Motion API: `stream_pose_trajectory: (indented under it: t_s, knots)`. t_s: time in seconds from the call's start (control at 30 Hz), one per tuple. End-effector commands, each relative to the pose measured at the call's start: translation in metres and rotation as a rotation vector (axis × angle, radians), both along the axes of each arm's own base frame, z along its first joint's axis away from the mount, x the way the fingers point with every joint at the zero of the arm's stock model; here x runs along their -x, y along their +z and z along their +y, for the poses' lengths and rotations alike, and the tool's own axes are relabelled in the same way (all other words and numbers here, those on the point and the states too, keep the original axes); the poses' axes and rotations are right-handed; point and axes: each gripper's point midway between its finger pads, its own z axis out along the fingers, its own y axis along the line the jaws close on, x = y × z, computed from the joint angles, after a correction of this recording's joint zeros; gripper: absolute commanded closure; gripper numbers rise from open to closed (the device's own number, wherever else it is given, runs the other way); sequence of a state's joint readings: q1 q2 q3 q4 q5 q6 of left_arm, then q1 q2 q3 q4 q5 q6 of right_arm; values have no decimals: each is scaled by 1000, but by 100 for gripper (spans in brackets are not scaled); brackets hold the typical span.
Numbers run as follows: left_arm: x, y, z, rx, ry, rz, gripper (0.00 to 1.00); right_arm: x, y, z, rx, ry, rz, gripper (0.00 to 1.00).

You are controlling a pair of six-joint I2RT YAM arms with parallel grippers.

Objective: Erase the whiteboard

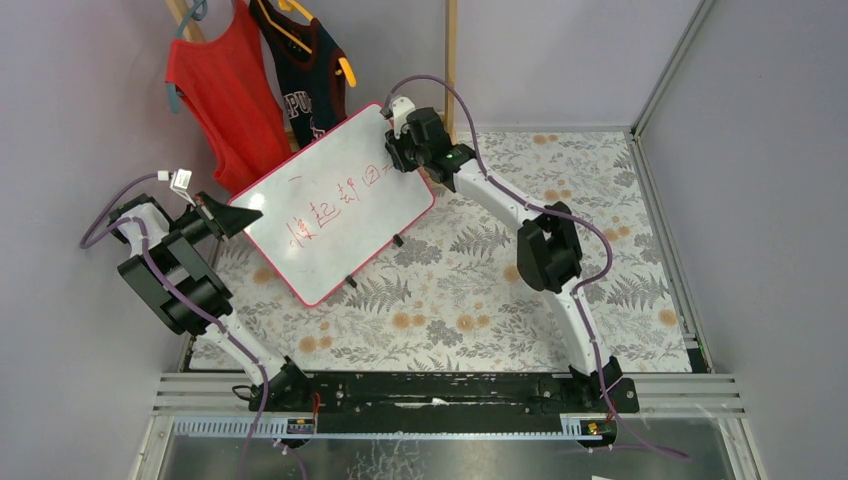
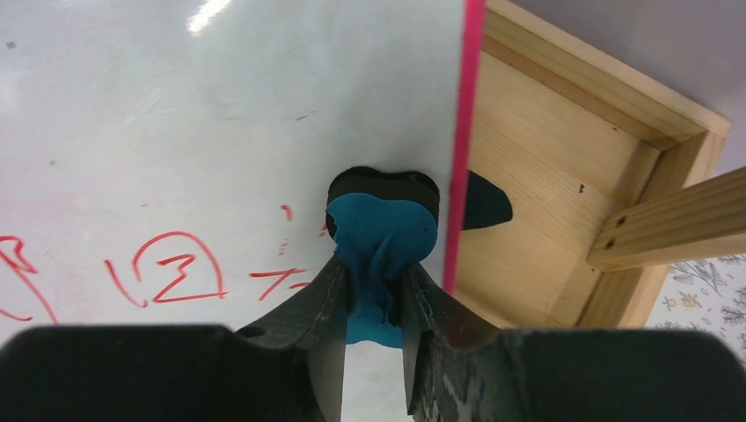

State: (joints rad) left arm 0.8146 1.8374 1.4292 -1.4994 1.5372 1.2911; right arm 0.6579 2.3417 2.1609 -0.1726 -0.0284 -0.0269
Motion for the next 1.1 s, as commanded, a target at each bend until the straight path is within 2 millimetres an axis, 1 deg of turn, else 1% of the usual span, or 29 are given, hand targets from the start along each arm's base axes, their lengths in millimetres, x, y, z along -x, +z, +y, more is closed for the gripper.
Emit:
stream_pose_trajectory:
  t_s: [0.0, 0.2, 0.27, 0.33, 0.4, 0.53, 0.6, 0.67, 0.73, 0.87, 1.0, 1.07]
  knots:
    - [5, -32, 11, -116, -26, 45, 100, 42, 17, 46, -33, 141, -17, 100]
    - [6, -32, 11, -119, -27, 44, 100, 72, 20, 75, -28, 226, -29, 100]
    - [6, -32, 12, -120, -26, 44, 100, 80, 22, 81, -19, 245, -39, 100]
    - [6, -31, 11, -122, -27, 43, 100, 83, 25, 83, -14, 241, -54, 100]
    - [6, -32, 11, -122, -28, 46, 100, 79, 25, 79, -1, 217, -66, 100]
    - [7, -32, 11, -130, -30, 45, 100, 63, 20, 64, 41, 154, -88, 100]
    - [7, -33, 11, -133, -31, 46, 100, 51, 18, 52, 46, 113, -88, 100]
    - [8, -33, 11, -137, -32, 49, 100, 36, 16, 37, 48, 69, -88, 100]
    - [8, -32, 10, -141, -33, 47, 100, 18, 15, 17, 49, 21, -85, 100]
    - [9, -32, 10, -144, -33, 47, 100, -5, 13, -12, 43, -41, -75, 100]
    - [8, -32, 10, -140, -33, 51, 100, -15, 8, -28, 55, -71, -70, 100]
    - [8, -33, 10, -139, -32, 50, 100, -16, 7, -32, 52, -76, -65, 100]
